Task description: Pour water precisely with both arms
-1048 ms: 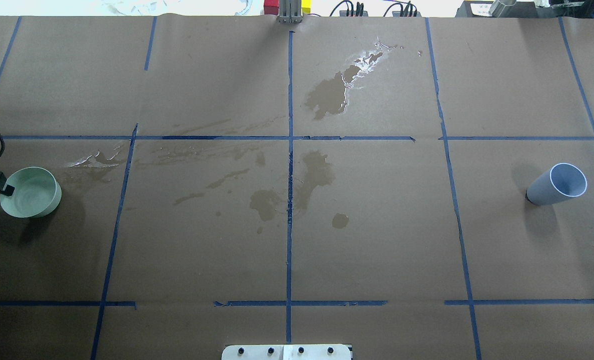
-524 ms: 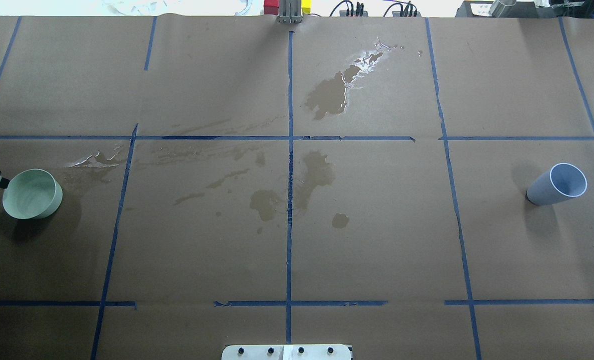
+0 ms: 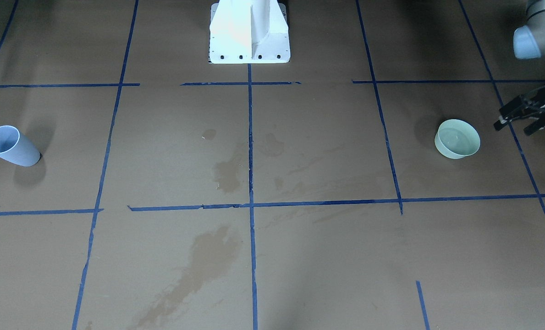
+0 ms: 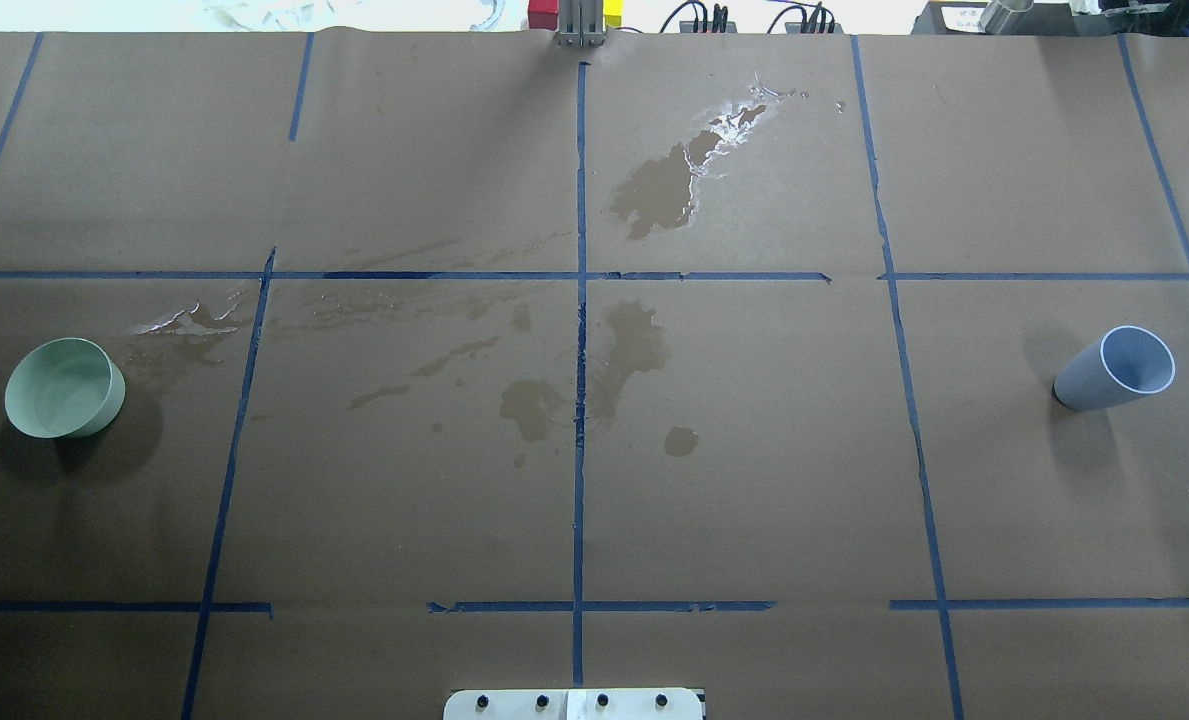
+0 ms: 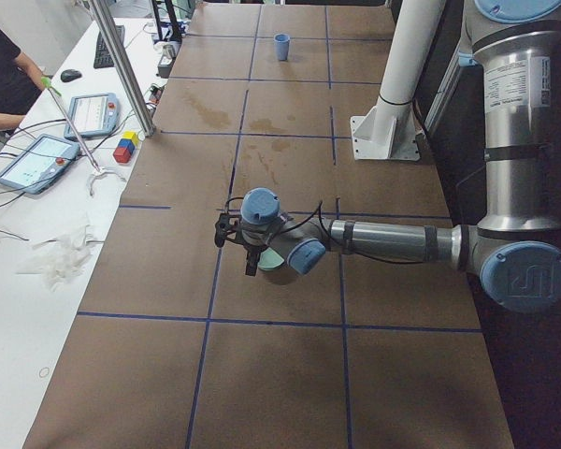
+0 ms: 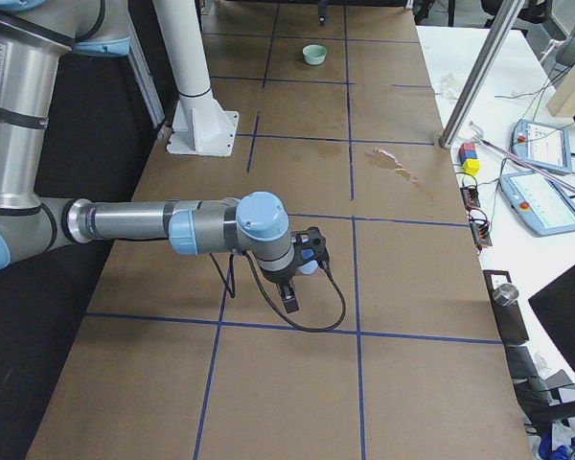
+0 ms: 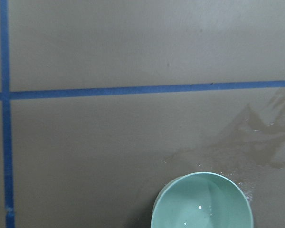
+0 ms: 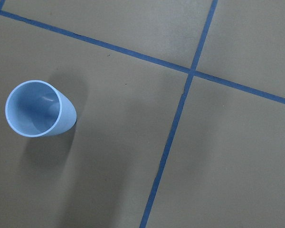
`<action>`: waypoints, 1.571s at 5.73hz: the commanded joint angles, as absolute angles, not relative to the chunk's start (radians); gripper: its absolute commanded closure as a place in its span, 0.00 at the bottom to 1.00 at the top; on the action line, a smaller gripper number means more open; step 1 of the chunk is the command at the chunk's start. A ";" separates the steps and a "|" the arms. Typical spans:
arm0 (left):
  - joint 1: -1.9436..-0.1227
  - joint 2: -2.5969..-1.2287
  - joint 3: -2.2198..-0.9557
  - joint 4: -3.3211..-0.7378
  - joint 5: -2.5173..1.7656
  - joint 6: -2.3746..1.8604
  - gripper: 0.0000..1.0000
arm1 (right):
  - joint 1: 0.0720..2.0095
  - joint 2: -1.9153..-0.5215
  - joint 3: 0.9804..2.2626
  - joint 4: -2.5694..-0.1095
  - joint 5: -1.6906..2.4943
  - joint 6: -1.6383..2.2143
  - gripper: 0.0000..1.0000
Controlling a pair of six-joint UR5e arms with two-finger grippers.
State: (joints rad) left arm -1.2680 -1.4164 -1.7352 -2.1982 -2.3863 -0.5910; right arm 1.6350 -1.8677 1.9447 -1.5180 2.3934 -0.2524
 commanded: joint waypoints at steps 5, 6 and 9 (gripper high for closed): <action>-1.613 -1.333 -1.957 -1.659 -2.376 0.072 0.00 | 1.531 -1.835 1.945 -1.522 2.375 -0.126 0.00; -1.649 -1.336 -1.977 -1.549 -2.376 0.151 0.00 | 1.531 -1.835 1.942 -1.522 2.373 -0.135 0.00; -1.651 -1.315 -1.911 -1.421 -2.382 0.304 0.00 | 1.476 -1.841 1.948 -1.526 2.372 -0.143 0.00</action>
